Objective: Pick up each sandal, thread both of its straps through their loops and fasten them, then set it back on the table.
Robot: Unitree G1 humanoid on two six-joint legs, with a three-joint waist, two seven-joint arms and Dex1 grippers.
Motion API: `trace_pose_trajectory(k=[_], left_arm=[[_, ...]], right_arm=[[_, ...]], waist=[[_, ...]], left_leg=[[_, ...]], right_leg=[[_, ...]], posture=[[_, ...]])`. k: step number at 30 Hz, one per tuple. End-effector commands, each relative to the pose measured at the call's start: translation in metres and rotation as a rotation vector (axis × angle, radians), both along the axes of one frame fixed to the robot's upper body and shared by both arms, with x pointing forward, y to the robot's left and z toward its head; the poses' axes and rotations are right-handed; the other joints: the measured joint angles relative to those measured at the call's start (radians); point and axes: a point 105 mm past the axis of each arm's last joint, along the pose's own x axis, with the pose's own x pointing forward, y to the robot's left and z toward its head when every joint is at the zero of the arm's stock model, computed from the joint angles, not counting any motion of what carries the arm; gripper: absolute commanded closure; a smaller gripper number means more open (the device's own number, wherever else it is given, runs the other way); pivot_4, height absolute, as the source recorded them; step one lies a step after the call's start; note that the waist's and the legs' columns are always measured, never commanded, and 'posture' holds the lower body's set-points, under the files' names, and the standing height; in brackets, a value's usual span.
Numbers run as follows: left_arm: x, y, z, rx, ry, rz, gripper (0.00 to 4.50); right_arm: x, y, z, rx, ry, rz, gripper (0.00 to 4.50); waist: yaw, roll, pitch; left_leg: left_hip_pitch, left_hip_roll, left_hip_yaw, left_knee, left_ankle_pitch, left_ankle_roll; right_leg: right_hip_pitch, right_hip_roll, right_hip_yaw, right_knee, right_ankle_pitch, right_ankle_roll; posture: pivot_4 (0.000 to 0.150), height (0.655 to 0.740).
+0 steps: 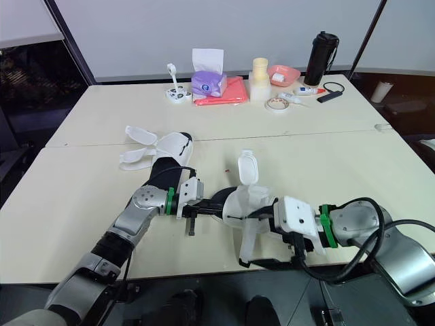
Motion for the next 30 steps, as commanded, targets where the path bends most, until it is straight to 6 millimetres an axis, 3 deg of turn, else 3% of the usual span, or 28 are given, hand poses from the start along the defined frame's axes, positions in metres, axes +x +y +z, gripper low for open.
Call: trace_pose_trajectory(k=[1,8,15,23,30], left_arm=[[-0.002,-0.001,-0.003,0.018,-0.007,-0.012,4.5],[-0.004,-0.001,-0.003,0.021,-0.011,-0.02,4.5],[-0.01,-0.001,0.0,-0.004,-0.008,-0.038,4.5],[-0.024,-0.008,0.013,-0.04,0.001,-0.1,4.5],[-0.037,-0.007,0.012,-0.03,0.028,-0.132,4.5]], right_arm=[[-0.011,-0.012,0.011,-0.025,0.014,-0.012,0.21],[-0.013,-0.031,0.007,0.151,0.276,-0.346,0.21],[-0.016,-0.023,-0.012,0.336,0.547,-0.532,0.21],[-0.006,0.003,-0.029,0.438,0.632,-0.579,0.21],[-0.002,0.013,-0.035,0.441,0.669,-0.567,0.21]], waist=[[0.002,0.0,0.0],[0.008,-0.002,0.0],[0.02,-0.003,0.0],[0.02,-0.003,0.0],[0.021,-0.002,0.0]], left_leg=[[0.0,0.0,0.0,0.0,0.0,0.0],[0.0,0.0,0.0,0.0,0.0,0.0],[0.0,0.001,0.0,0.0,0.0,0.0],[0.0,0.0,0.0,0.0,0.0,0.001],[0.0,0.0,-0.001,0.0,0.0,0.001]], right_leg=[[0.0,0.0,0.0,0.0,0.0,0.0],[0.001,0.0,-0.001,-0.001,0.0,0.0],[0.001,0.0,0.0,-0.001,0.0,0.0],[0.001,-0.001,0.0,-0.002,0.0,0.0],[0.001,-0.001,0.0,-0.002,0.0,0.0]], posture=[[0.15,0.74],[0.15,0.74],[0.15,0.74],[0.15,0.74],[0.15,0.74]])
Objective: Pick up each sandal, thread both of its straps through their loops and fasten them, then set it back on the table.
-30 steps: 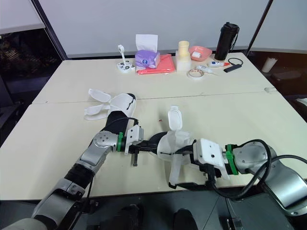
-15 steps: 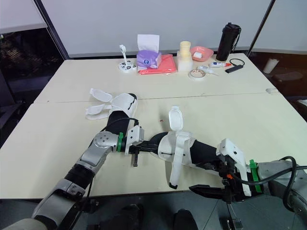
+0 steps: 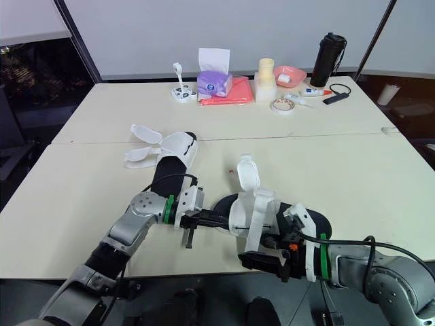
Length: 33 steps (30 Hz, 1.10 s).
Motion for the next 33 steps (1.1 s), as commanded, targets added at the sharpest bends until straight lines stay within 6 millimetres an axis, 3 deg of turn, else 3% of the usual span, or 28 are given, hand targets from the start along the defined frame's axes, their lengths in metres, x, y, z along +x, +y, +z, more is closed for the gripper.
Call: trace_pose_trajectory(k=[1,8,9,12,17,18,24,29,33], left_arm=[[-0.003,-0.002,0.009,-0.024,-0.026,-0.014,4.5],[0.016,0.0,0.01,-0.03,-0.098,0.059,4.5],[0.018,0.0,0.011,-0.035,-0.108,0.068,4.5],[0.022,0.0,0.01,-0.039,-0.122,0.083,4.5],[0.019,0.0,-0.002,-0.009,-0.103,0.067,4.5],[0.017,0.0,-0.006,0.001,-0.095,0.06,4.5],[0.013,0.0,-0.013,0.024,-0.081,0.038,4.5],[0.015,-0.003,-0.012,0.021,-0.089,0.039,4.5],[0.014,-0.004,-0.013,0.017,-0.092,0.035,4.5]], right_arm=[[-0.002,0.006,0.002,0.015,0.001,0.028,0.21],[-0.007,0.006,-0.006,0.013,0.037,0.03,0.21],[-0.007,0.006,-0.007,0.017,0.039,0.027,0.45],[-0.006,0.007,-0.008,0.02,0.04,0.02,1.54],[-0.003,0.008,-0.002,0.042,0.012,0.015,4.18],[-0.002,0.008,0.002,0.044,-0.006,0.018,4.45],[0.003,0.001,0.039,0.028,-0.135,0.068,4.45],[0.019,-0.011,0.077,-0.036,-0.202,0.143,4.45],[0.034,-0.021,0.09,-0.093,-0.193,0.182,4.45]], waist=[[0.0,0.0,0.0],[0.0,0.0,0.0],[0.0,0.0,0.0],[0.0,0.0,0.0],[-0.001,0.0,0.0],[-0.001,0.0,0.0],[-0.001,0.0,0.0],[-0.001,0.0,0.0],[0.0,0.0,0.0]], left_leg=[[0.0,0.0,0.0,0.0,0.0,0.0],[0.0,0.0,0.0,0.0,0.0,0.0],[0.0,0.0,0.0,0.0,0.0,0.0],[0.0,0.0,0.0,0.0,0.0,0.0],[0.0,0.0,0.0,0.0,0.0,0.0],[0.0,0.0,0.0,0.0,0.0,0.0],[0.0,0.0,0.0,0.0,0.0,0.0],[0.0,0.0,0.001,0.0,0.0,0.0],[0.0,0.0,0.001,0.0,0.0,0.0]], right_leg=[[0.0,0.0,0.0,0.0,0.0,0.0],[0.0,0.0,0.0,0.0,0.0,0.0],[0.0,0.0,0.0,0.0,0.0,0.0],[0.0,0.0,0.0,0.0,0.0,0.0],[0.0,0.0,0.0,0.0,0.0,0.0],[0.0,0.0,0.0,0.0,0.0,0.0],[0.0,0.0,0.0,0.0,0.0,0.0],[0.0,0.0,0.0,-0.001,0.0,0.0],[0.0,0.0,-0.001,-0.001,0.0,0.0]], posture=[[0.15,0.74],[0.15,0.74],[0.15,0.74],[0.15,0.74],[0.15,0.74],[0.15,0.74],[0.15,0.74],[0.15,0.74],[0.15,0.74]])
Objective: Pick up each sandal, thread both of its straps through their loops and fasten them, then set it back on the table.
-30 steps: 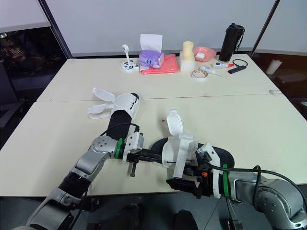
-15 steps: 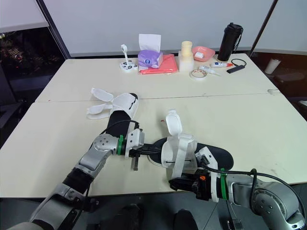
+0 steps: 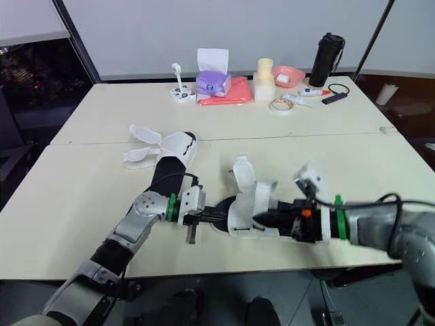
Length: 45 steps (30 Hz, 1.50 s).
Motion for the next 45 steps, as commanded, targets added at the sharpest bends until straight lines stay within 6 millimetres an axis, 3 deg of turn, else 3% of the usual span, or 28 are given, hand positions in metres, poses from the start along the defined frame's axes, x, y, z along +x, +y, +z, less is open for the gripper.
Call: trace_pose_trajectory(k=[1,9,17,30,45], left_arm=[[-0.003,-0.003,-0.004,0.013,-0.001,-0.015,4.5],[-0.002,-0.004,-0.004,0.002,-0.011,-0.003,4.5],[-0.003,-0.005,-0.005,-0.003,-0.012,0.003,4.5],[-0.004,-0.007,-0.005,-0.002,-0.017,-0.001,4.5],[-0.005,-0.007,-0.005,-0.004,-0.02,-0.002,4.5]], right_arm=[[0.009,-0.008,0.005,-0.046,0.025,0.037,4.45],[0.023,-0.017,-0.011,-0.138,0.109,0.108,4.45],[0.035,-0.009,-0.004,-0.073,0.153,0.131,4.45],[0.03,0.001,-0.018,-0.085,0.241,0.156,4.45],[0.033,0.009,-0.009,-0.025,0.264,0.152,4.45]], waist=[[0.002,0.0,0.0],[0.0,0.0,0.0],[0.001,0.0,0.0],[0.001,0.0,0.0],[0.0,0.0,0.0]], left_leg=[[0.0,0.0,0.0,0.0,0.0,0.0],[-0.001,0.0,0.0,-0.001,-0.001,0.001],[-0.001,0.0,0.0,0.0,-0.001,0.001],[-0.001,-0.001,0.0,0.0,-0.001,0.001],[-0.001,-0.001,0.0,0.0,-0.001,0.001]], right_leg=[[0.0,0.0,0.0,0.0,0.0,0.0],[-0.001,0.0,0.0,-0.001,0.0,0.0],[-0.001,0.0,0.0,-0.001,0.0,0.0],[-0.001,-0.001,0.0,-0.001,0.0,0.0],[-0.001,-0.001,0.0,-0.001,0.0,0.0]], posture=[[0.15,0.74],[0.15,0.74],[0.15,0.74],[0.15,0.74],[0.15,0.74]])
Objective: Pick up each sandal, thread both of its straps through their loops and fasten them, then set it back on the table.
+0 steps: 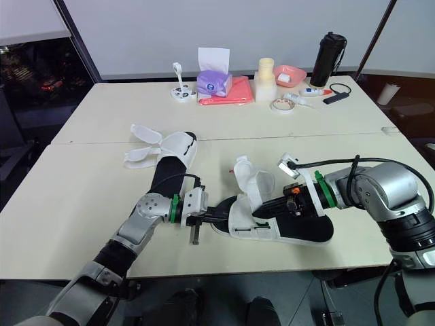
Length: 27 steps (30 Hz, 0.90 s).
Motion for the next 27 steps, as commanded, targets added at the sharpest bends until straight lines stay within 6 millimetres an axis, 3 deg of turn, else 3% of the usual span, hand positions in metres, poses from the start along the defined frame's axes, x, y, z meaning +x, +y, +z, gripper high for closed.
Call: trace_pose_trajectory(k=[1,27], left_arm=[[-0.004,-0.001,-0.005,0.016,0.001,-0.009,4.5],[-0.005,-0.002,-0.005,0.022,-0.011,-0.017,4.5]], right_arm=[[0.002,0.004,0.015,0.047,-0.027,0.002,4.45],[0.001,-0.012,0.002,-0.025,0.001,-0.049,4.45]], waist=[[0.0,0.0,0.0],[0.0,0.0,0.0]], left_leg=[[0.0,0.0,0.0,0.0,0.0,0.0],[0.0,0.0,0.0,0.0,0.0,0.0]], right_leg=[[0.0,0.0,0.0,0.0,0.0,0.0],[0.0,0.0,0.0,0.0,0.0,0.0]], posture=[[0.15,0.74],[0.15,0.74]])
